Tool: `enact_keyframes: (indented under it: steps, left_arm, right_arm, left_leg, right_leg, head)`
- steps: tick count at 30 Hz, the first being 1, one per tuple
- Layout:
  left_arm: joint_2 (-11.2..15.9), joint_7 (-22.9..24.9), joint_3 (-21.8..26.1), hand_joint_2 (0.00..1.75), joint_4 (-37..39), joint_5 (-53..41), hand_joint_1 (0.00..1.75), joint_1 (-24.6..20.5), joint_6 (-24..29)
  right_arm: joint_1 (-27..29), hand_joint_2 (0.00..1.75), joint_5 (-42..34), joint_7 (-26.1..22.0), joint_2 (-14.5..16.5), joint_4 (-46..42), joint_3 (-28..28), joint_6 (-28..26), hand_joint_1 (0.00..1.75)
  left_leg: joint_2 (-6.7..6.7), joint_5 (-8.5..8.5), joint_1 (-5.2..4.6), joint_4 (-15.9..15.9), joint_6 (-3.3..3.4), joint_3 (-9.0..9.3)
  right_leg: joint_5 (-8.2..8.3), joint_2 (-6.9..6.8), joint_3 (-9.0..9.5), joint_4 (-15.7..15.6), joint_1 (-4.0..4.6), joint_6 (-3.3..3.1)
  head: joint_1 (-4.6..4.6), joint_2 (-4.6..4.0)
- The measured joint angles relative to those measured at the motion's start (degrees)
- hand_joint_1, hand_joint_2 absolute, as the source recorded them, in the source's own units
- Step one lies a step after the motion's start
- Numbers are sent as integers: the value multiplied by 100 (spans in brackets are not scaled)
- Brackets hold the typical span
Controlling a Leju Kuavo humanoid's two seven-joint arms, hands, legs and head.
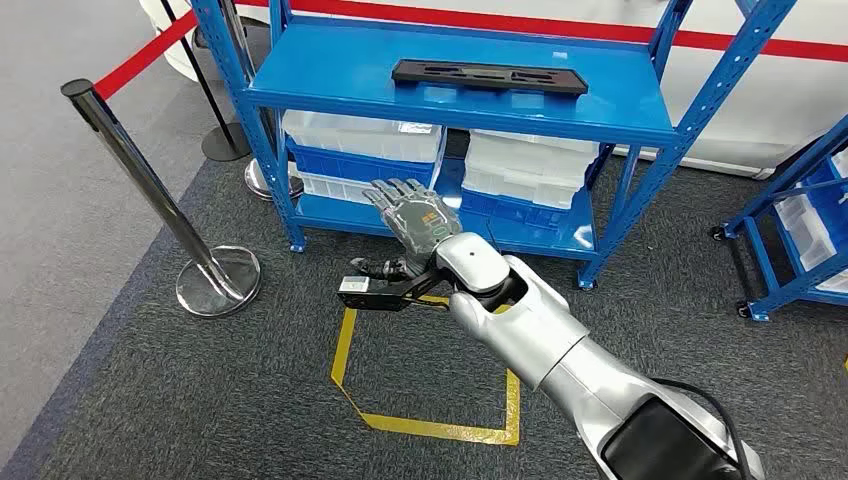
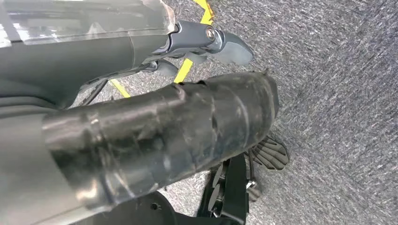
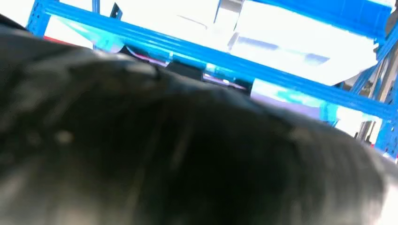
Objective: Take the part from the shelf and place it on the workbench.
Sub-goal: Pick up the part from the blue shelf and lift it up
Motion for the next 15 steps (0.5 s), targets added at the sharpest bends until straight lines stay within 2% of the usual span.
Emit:
enact_keyframes:
  steps: [3, 5, 6, 7, 9, 10, 11, 12, 13, 14, 15]
  left_arm:
    - [1, 28, 0, 0, 0, -67, 0, -3, 42]
    - [6, 35, 0, 0, -1, -102, 0, -5, 68]
    - [9, 37, 0, 0, -1, -114, 0, -5, 75]
    - [13, 41, 0, 0, -1, -123, 0, -6, 80]
    - [21, 49, 1, 0, 0, -138, 0, -7, 92]
    - [28, 50, 2, 0, 0, -143, 0, -7, 101]
    - [35, 52, 5, 0, 0, -152, 0, -7, 112]
    - [43, 60, 8, 0, 0, -168, 0, -3, 130]
    - [50, 74, 11, 0, 0, -184, 0, 0, 156]
    - [57, 93, 15, 0, 0, -207, 0, 3, 186]
    - [63, 113, 20, 0, 0, -227, 0, 4, 215]
  right_arm:
    - [-31, 0, 15, 30, -21, 2, 1, 9, 0]
    - [-54, 0, 29, 49, -46, 1, 1, 12, 0]
    - [-69, 0, 37, 55, -52, 0, 1, 12, 0]
    - [-86, 0, 43, 66, -56, -1, 1, 13, 0]
    - [-111, 0, 52, 104, -58, 5, 1, 16, 0]
    - [-119, 0, 55, 130, -61, 13, 0, 21, 0]
    - [-128, 0, 57, 155, -65, 21, -4, 27, 0]
    - [-146, 0, 58, 177, -70, 27, -13, 33, 0]
    - [-179, 0, 60, 196, -76, 31, -25, 39, 0]
    - [-226, 0, 61, 213, -82, 31, -43, 47, 0]
    - [-281, 0, 63, 227, -88, 31, -64, 58, 0]
  left_leg:
    - [3, 4, 7, -12, -53, -7]
    - [12, -18, 9, -6, -107, -2]
    - [15, -82, 10, 80, -130, -35]
    - [17, -201, 13, 281, -154, -124]
    - [17, -527, 39, 975, -198, -467]
    - [17, -637, 49, 1313, -222, -647]
    - [18, -652, 60, 1500, -242, -761]
    - [19, -558, 73, 1476, -258, -773]
    - [21, -371, 87, 1235, -272, -674]
    - [29, -159, 104, 849, -284, -507]
    - [33, -15, 101, 482, -291, -330]
  right_leg:
    - [-18, -2, 19, -45, 28, -10]
    - [15, -2, 59, -117, -3, -47]
    - [34, -9, 91, -164, -28, -71]
    - [52, -16, 122, -207, -53, -92]
    - [53, -24, 142, -225, -58, -112]
    - [46, -24, 142, -220, -58, -113]
    - [36, -23, 143, -211, -61, -111]
    - [20, -18, 145, -197, -69, -102]
    - [-3, -11, 151, -176, -81, -85]
    - [-34, -4, 155, -145, -93, -57]
    - [-68, 3, 149, -105, -91, -20]
  head:
    - [2, 0]
    - [3, -1]
    - [-1, -1]
    - [-3, -1]
    - [-7, -2]
    - [-5, -2]
    - [-6, -1]
    - [-5, -1]
    - [-5, -1]
    - [-5, -1]
    - [-8, -1]
